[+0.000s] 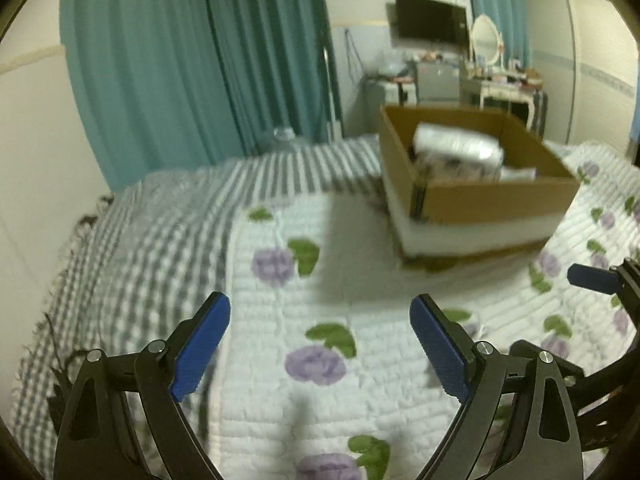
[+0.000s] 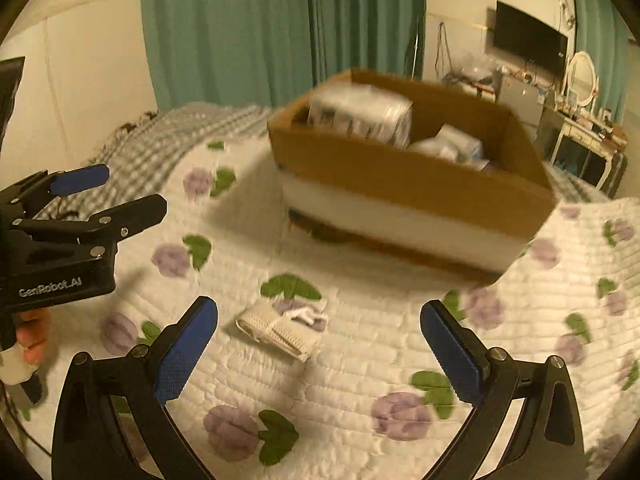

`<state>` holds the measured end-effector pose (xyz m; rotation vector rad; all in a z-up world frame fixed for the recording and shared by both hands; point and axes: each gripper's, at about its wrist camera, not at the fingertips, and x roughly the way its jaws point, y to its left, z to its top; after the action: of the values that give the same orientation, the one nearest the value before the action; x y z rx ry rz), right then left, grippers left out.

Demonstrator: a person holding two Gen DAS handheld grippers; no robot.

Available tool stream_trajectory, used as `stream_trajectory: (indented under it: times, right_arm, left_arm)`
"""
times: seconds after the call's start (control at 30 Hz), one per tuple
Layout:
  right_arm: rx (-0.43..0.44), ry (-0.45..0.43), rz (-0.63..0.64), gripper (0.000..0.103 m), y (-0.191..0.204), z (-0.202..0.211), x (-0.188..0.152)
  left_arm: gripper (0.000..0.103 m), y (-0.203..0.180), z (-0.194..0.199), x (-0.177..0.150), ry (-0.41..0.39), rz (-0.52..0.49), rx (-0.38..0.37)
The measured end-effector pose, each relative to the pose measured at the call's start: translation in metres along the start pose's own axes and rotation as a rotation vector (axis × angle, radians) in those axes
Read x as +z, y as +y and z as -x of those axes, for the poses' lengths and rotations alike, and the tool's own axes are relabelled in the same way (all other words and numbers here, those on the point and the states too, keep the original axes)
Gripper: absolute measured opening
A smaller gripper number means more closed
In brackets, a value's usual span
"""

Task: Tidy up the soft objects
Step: 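Grasp the white strap bundle on the quilt with the right gripper, then lower the strap bundle into the box and open the right gripper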

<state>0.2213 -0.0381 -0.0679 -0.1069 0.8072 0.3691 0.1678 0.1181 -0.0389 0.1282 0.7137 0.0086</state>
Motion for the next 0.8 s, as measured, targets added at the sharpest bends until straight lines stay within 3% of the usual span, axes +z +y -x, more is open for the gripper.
stream_trajectory:
  times: [0.2,0.3,0.43,0.47,0.8]
  right_arm:
    - [0.024,0.073,0.009,0.099,0.009,-0.038,-0.015]
    - [0.041,0.094,0.008,0.09,0.012,-0.05,-0.018]
    - [0.054,0.115,-0.001,0.054,0.014,-0.058,-0.02]
    - [0.051,0.115,0.0,0.051,0.014,-0.057,-0.021]
    - [0.053,0.029,-0.019,0.044,0.003,-0.004,-0.018]
  left_arm:
    - [0.093,-0.008,-0.025,-0.02,0.083,-0.058,0.007]
    - [0.093,-0.01,-0.027,-0.022,0.088,-0.074,0.006]
    - [0.093,-0.011,-0.026,-0.023,0.087,-0.08,0.007]
    - [0.093,-0.011,-0.026,-0.024,0.088,-0.079,0.006]
    - [0.093,-0.012,0.006,-0.023,0.041,0.009,0.003]
